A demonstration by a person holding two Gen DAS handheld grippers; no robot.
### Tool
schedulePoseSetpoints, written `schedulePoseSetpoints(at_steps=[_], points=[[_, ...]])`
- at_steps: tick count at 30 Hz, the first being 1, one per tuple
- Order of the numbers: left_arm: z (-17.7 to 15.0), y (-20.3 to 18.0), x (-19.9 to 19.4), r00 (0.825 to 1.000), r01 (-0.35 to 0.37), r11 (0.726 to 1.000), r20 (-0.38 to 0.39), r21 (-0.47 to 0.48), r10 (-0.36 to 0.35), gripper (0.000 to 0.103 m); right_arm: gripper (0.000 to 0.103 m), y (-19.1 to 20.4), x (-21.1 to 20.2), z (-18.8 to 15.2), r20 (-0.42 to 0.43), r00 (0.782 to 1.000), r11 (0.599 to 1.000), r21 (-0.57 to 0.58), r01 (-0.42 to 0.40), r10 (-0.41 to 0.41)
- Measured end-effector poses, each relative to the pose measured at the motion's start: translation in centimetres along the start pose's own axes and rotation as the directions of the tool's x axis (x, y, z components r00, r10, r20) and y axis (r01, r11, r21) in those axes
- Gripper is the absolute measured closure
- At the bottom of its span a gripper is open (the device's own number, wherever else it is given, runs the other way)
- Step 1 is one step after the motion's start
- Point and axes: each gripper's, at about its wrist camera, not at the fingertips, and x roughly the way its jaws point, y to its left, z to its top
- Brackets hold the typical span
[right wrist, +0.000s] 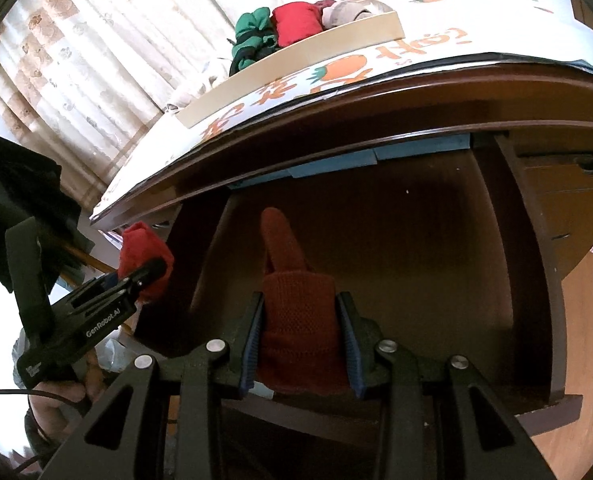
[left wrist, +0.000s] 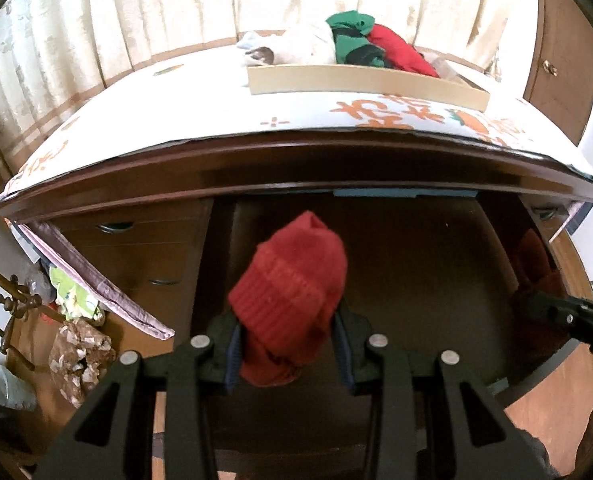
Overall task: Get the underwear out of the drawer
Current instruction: 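Lift both garments out of the drawer and raise them toward the tray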
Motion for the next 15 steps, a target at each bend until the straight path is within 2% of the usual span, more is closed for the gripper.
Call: schedulePoseSetpoints(at_steps=[7, 15], points=[[0.1, 0.0, -0.6, 1.0, 0.006, 1.0, 0.015, -0.011, -0.006, 0.066, 0.065, 0.5, -0.8, 0.3, 0.031, 1.0, 1.0, -0.015, 0.0, 0.0], [1.8, -0.5, -2.7, 0.993, 0.039, 0.999, 0.108, -0.012, -0.038, 0.066, 0.065, 1.3, -1.9, 1.0, 0.097, 0.995, 0.999, -0.038, 0.002, 0.002]])
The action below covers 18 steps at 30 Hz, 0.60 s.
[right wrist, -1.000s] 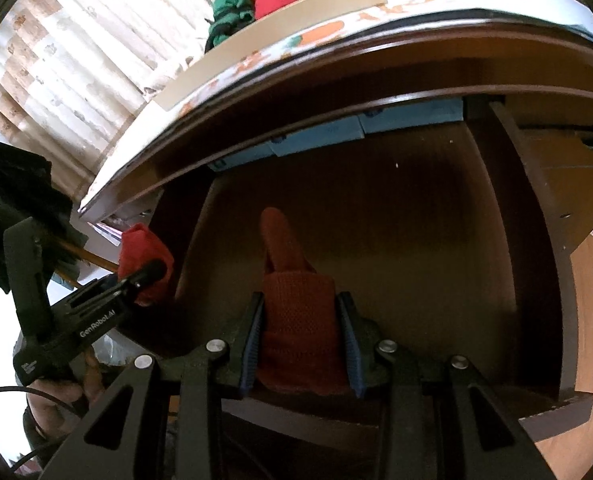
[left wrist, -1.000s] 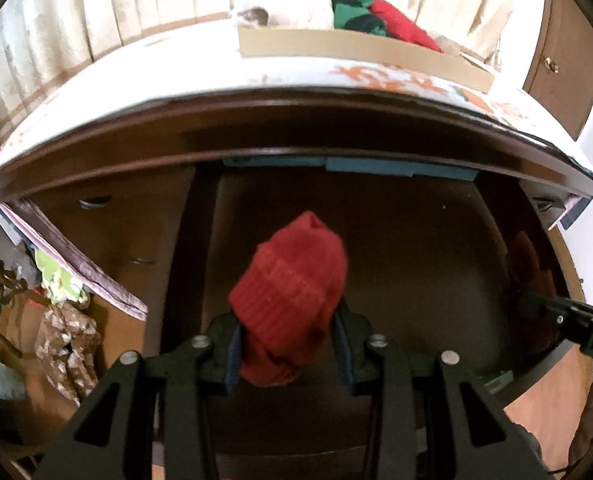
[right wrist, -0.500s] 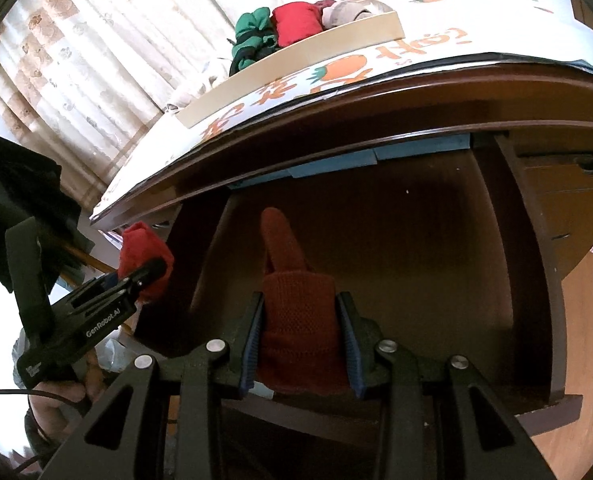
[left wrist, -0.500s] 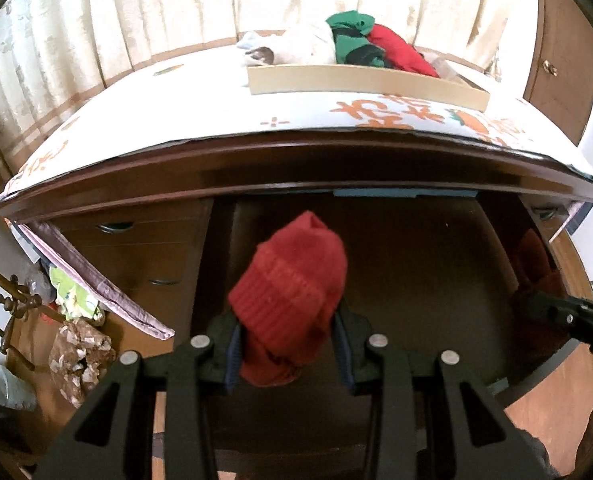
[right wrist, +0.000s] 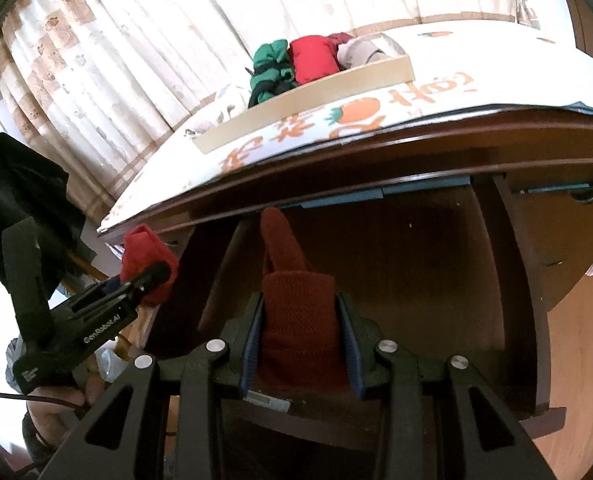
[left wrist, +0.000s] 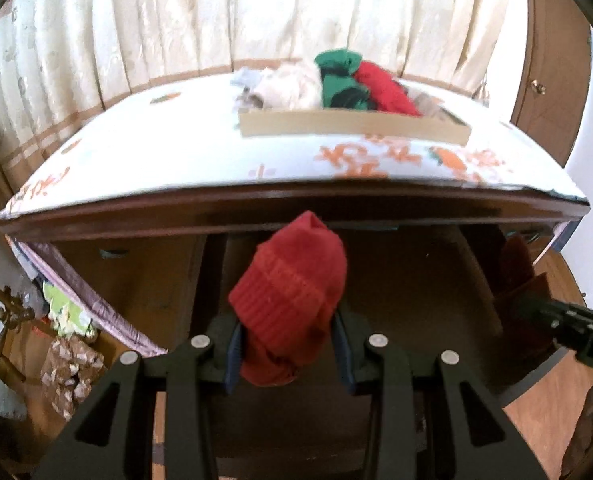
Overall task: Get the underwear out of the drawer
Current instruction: 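Lift both garments out of the drawer and raise them toward the tray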
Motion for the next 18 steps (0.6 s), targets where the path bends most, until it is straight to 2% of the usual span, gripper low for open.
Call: schedulePoseSetpoints(at_steps=[9, 18], points=[[3.3, -1.4, -0.2, 0.998, 0.024, 0.999, 0.058, 0.023, -0.025, 0.066, 0.065, 0.8, -0.7, 2.2, 0.091, 0.996, 1.0, -0.018, 0.023, -0.022], [5.9, -2.5, 0.6, 0.995, 0.031, 0.999, 0.088, 0.042, -0.034, 0.066, 0.064, 1.2, -0.7, 4.7, 0.14, 0.99, 1.0, -0.018, 0.026, -0.023]])
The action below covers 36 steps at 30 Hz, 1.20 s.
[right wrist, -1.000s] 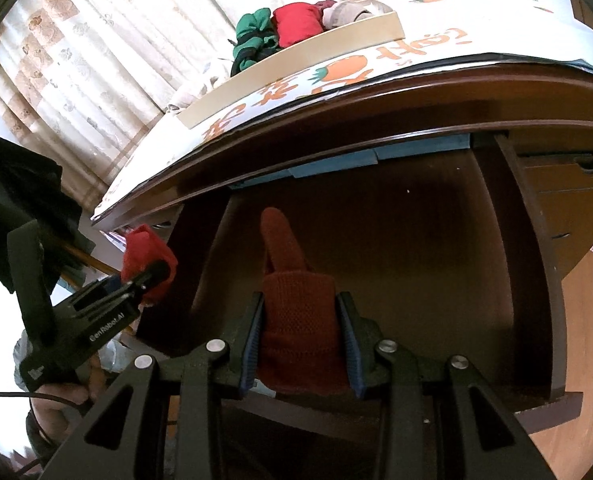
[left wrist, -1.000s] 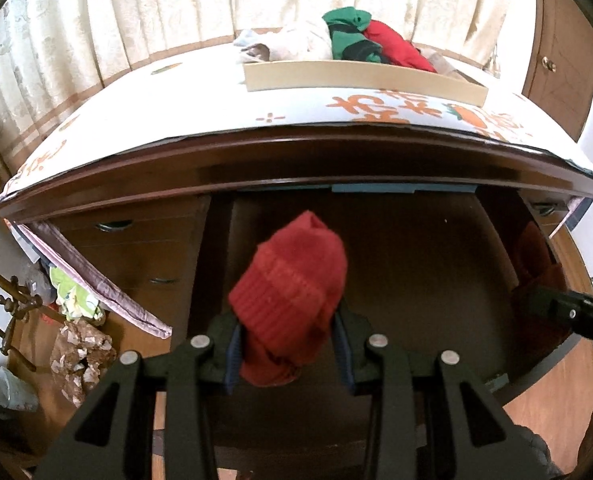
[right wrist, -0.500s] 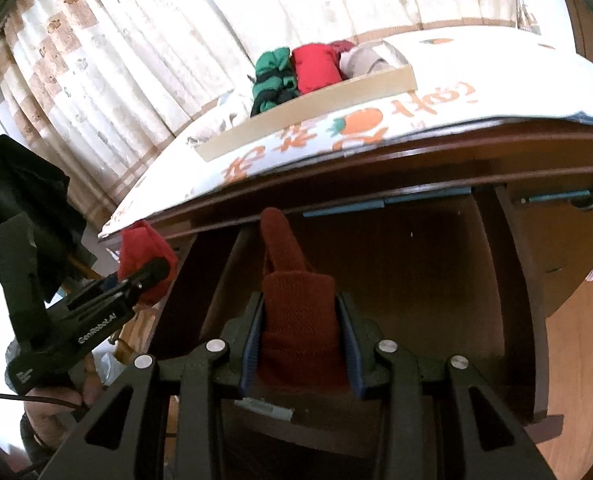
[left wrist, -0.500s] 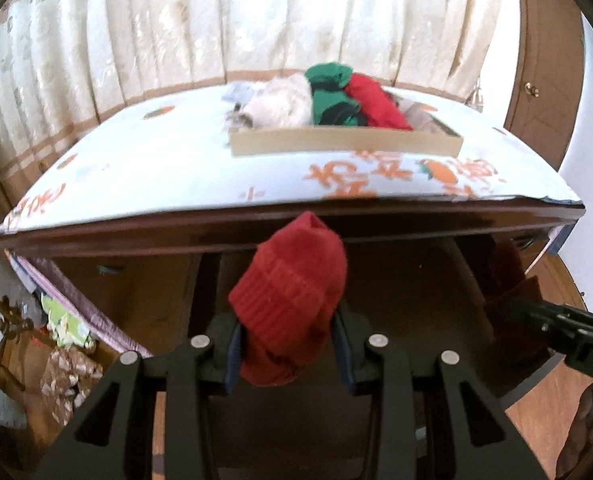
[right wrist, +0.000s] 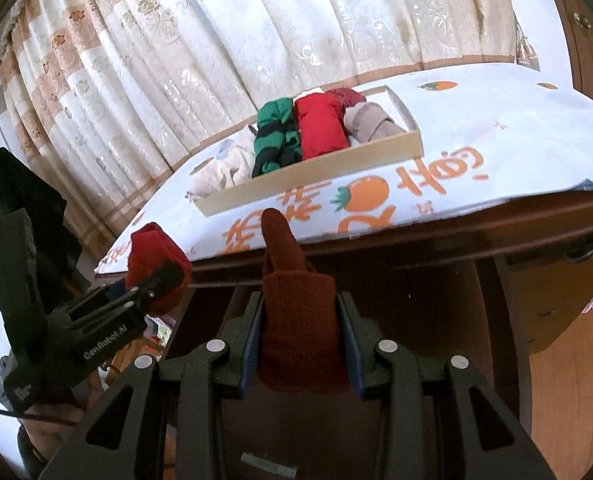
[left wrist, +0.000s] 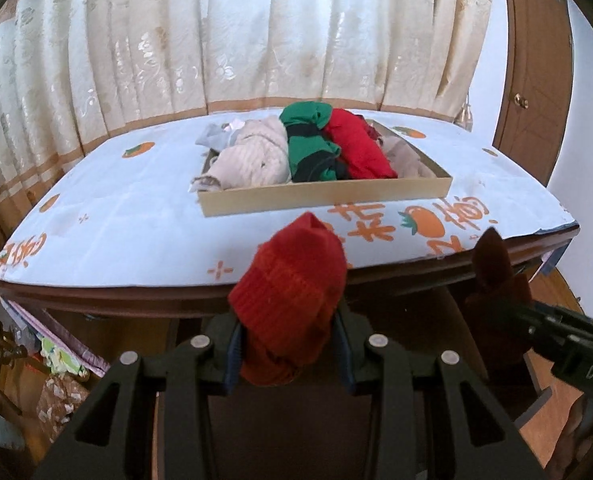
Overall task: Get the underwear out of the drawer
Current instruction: 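Lift both garments out of the drawer and raise them toward the tray, then carry both garments over the tray and lower them into it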
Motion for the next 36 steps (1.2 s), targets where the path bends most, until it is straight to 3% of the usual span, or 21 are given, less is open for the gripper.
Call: schedulePoseSetpoints(at_steps=[9, 19, 24, 29, 36], points=[[1.9, -0.5, 1.0, 1.0, 0.006, 1.0, 0.022, 0.007, -0.006, 0.066, 0.064, 0.5, -0.2, 2.2, 0.073, 0.997, 1.0, -0.018, 0.012, -0.011], [3.4, -1.2, 0.9, 0.996, 0.063, 0.998, 0.065, -0.007, -0.063, 0.066, 0.064, 0.2, 0.1, 3.5, 0.115, 0.993, 1.0, 0.003, 0.013, -0.013], [4.3, -1.6, 1.1, 0.988, 0.149, 0.988, 0.049, -0.033, -0.147, 0.066, 0.064, 0.3, -0.1, 4.5, 0.127, 0.992, 1.0, 0.008, 0.001, -0.002], [4.3, -2.4, 1.4, 0.984, 0.175, 0.984, 0.028, -0.021, -0.174, 0.066, 0.064, 0.4, -0.4, 5.1, 0.142, 0.99, 1.0, 0.008, 0.006, -0.007], [4.7, -1.7, 1.4, 0.988, 0.15, 0.988, 0.042, -0.039, -0.149, 0.066, 0.064, 0.1, -0.4, 5.5, 0.148, 0.989, 1.0, 0.014, 0.015, -0.017]])
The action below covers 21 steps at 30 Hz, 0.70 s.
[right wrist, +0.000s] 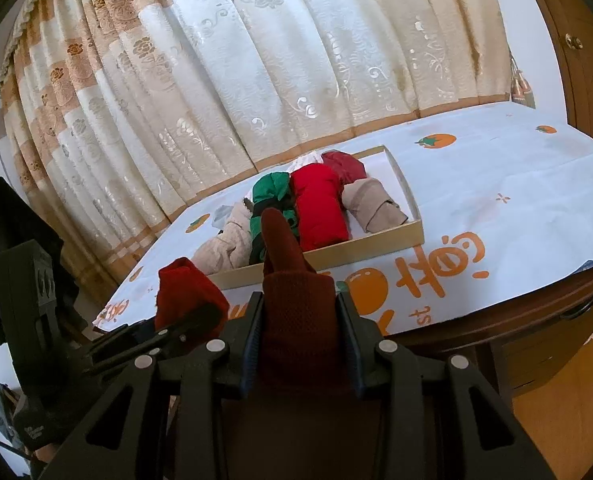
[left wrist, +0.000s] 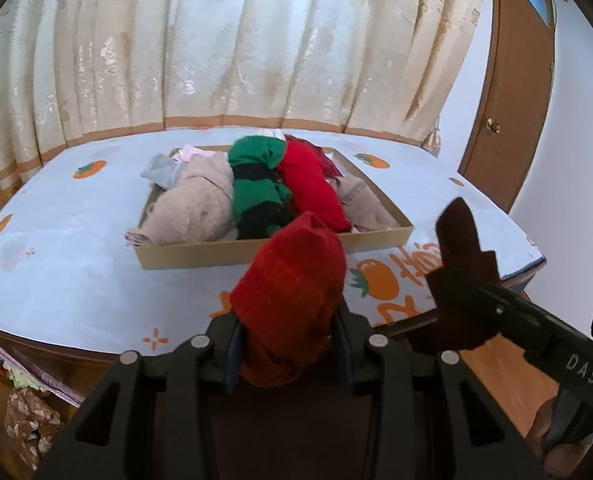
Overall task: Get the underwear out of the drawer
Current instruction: 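Carry both garments over the tray and lower them into it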
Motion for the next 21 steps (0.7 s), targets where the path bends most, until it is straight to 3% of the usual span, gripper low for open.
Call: schedulePoseSetpoints(at_steps=[6, 15, 21], points=[[0.1, 1.1, -0.3, 1.0, -0.001, 0.999, 0.014, -0.036, 0.002, 0.066, 0.064, 0.3, 0.0, 0.4, 0.01, 1.0, 1.0, -0.01, -0.006, 0.006], [-0.4, 1.7, 0.1, 0.998, -0.065, 0.998, -0.001, -0.02, 0.065, 0.066, 0.064, 1.2, 0.1, 0.3, 0.016, 1.0, 0.998, -0.058, 0.011, -0.01], [1.4, 1.5, -0.5, 0.995, -0.089, 0.996, 0.052, 0.021, 0.088, 0.066, 0.064, 1.7, 0.6, 1.3, 0.025, 1.0, 0.998, -0.066, -0.004, 0.006]])
